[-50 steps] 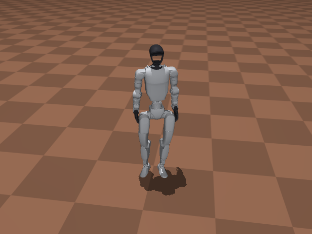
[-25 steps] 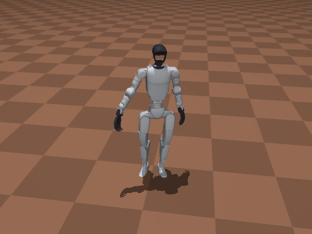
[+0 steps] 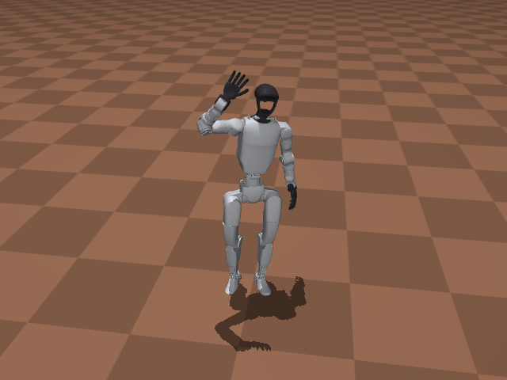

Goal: In place motions

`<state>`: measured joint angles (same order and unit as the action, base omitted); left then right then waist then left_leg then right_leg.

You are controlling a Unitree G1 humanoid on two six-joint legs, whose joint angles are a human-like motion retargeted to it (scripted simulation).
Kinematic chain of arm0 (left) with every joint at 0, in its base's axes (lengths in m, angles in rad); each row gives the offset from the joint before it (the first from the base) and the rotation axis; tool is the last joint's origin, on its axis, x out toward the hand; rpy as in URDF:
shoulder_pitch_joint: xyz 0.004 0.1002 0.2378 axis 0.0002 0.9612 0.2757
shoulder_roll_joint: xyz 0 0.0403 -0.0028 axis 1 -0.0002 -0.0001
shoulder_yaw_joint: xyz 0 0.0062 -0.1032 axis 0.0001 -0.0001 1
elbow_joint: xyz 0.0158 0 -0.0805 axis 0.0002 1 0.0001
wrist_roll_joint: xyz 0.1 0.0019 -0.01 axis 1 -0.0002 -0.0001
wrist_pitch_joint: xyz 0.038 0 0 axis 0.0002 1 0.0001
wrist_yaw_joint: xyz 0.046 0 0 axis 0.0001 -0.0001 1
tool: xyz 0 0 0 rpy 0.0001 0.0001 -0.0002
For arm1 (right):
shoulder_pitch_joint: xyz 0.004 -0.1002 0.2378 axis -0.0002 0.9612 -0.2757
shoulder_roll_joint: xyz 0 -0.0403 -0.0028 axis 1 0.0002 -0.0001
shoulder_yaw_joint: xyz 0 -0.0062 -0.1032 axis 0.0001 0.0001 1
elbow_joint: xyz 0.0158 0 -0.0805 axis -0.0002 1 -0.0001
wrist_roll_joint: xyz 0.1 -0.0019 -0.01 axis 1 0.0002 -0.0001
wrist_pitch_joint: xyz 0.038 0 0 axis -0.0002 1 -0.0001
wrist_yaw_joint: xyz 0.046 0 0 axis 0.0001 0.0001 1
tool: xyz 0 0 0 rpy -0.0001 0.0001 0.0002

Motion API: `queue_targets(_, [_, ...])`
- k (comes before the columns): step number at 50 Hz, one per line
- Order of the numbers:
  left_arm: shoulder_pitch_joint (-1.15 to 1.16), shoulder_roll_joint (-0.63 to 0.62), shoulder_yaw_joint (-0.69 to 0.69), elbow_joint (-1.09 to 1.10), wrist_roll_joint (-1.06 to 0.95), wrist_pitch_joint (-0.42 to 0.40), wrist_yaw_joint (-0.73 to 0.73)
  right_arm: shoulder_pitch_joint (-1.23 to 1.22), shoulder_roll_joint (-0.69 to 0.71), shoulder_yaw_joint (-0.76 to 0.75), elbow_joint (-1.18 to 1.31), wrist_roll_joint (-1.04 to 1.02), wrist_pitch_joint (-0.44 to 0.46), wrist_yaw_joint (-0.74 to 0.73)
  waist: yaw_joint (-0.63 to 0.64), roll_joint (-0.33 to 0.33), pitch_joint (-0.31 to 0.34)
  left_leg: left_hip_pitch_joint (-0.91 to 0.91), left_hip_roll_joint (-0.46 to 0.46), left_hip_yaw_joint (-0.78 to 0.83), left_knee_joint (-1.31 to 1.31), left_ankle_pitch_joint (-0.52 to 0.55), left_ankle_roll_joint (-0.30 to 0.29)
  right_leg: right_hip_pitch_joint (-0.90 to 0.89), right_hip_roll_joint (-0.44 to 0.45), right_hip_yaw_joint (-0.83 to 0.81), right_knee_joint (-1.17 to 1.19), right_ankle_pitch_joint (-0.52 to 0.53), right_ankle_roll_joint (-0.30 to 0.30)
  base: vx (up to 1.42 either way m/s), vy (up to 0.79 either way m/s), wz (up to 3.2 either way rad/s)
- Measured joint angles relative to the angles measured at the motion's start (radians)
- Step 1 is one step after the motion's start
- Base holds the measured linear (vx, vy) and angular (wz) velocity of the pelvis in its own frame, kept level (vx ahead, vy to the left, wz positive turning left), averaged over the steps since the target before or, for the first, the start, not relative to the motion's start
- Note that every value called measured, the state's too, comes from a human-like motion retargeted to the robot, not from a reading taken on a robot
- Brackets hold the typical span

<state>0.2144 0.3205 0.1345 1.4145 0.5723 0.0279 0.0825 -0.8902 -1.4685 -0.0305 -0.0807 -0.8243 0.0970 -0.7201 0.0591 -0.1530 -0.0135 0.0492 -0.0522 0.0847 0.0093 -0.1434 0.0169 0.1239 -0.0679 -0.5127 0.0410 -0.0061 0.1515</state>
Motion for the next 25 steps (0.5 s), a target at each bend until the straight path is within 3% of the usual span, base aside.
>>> queue_targets(3, [-0.007, 0.029, -0.001, 0.004, 0.006, 0.005, 0.000, -0.125, -0.119, 0.150, -0.251, -0.072, -0.032, -0.184, 0.015, -0.028, 0.006, 0.007, -0.001, 0.002, 0.001, -0.002, -0.001, 0.007, 0.000, 0.003, 0.000, -0.002, 0.002, 0.04, -0.08, -0.03])
queue_targets(5, [-0.009, 0.035, 0.004, 0.008, -0.004, 0.006, 0.000, -0.210, -0.138, 0.242, -0.328, -0.055, -0.114, -0.321, 0.018, -0.039, 0.007, 0.012, -0.001, 0.003, 0.001, -0.004, -0.001, 0.014, 0.001, 0.005, 0.000, -0.001, 0.004, 0.02, -0.03, 0.00])
queue_targets(7, [-0.008, 0.014, 0.015, 0.012, -0.015, 0.007, -0.002, -0.279, -0.120, 0.302, -0.288, -0.044, -0.182, -0.396, 0.010, -0.030, 0.001, 0.013, -0.003, 0.000, 0.002, -0.004, 0.000, 0.018, 0.002, 0.004, -0.001, 0.000, 0.006, 0.00, 0.00, 0.00])
queue_targets(9, [-0.004, -0.023, 0.025, 0.011, -0.019, 0.008, -0.008, -0.311, -0.097, 0.314, -0.178, -0.038, -0.155, -0.398, -0.004, -0.007, -0.013, 0.008, -0.004, -0.004, 0.002, -0.004, 0.002, 0.016, 0.003, 0.003, -0.002, 0.002, 0.008, 0.04, 0.07, 0.09])
queue_targets(13, [0.015, -0.091, 0.037, -0.006, -0.016, 0.002, -0.008, -0.221, -0.033, 0.165, 0.152, 0.030, -0.028, -0.361, -0.044, 0.038, -0.036, -0.006, -0.008, -0.017, 0.005, -0.001, 0.005, 0.015, 0.005, -0.010, -0.006, 0.006, 0.010, 0.04, 0.07, 0.20])
queue_targets(16, [0.024, -0.087, 0.039, -0.009, -0.008, -0.003, -0.004, -0.015, 0.068, -0.106, 0.466, 0.206, -0.066, -0.361, -0.063, 0.032, -0.046, -0.013, -0.010, -0.028, 0.007, 0.003, 0.006, 0.018, 0.004, -0.024, -0.009, 0.010, 0.012, 0.01, 0.04, 0.16])
queue_targets(18, [0.033, -0.079, 0.037, -0.007, -0.004, -0.002, -0.006, 0.076, 0.140, -0.264, 0.677, 0.348, -0.081, -0.273, -0.065, 0.025, -0.051, -0.017, -0.010, -0.033, 0.009, 0.005, 0.007, 0.018, 0.003, -0.028, -0.009, 0.013, 0.012, 0.00, 0.00, 0.00])
queue_targets(20, [0.041, -0.067, 0.035, -0.006, -0.011, 0.000, -0.010, 0.128, 0.197, -0.425, 0.885, 0.483, -0.049, -0.093, -0.064, 0.016, -0.050, -0.019, -0.009, -0.036, 0.011, 0.006, 0.006, 0.019, 0.002, -0.031, -0.009, 0.015, 0.012, 0.00, 0.00, 0.00])
queue_targets(25, [0.080, -0.062, 0.059, -0.023, -0.030, 0.003, -0.012, 0.198, 0.184, -0.749, 1.349, 0.765, 0.278, 0.667, -0.043, 0.017, -0.029, -0.011, 0.002, -0.031, 0.015, 0.004, 0.008, 0.018, 0.001, -0.025, -0.003, 0.023, 0.008, 0.00, 0.00, -0.16])
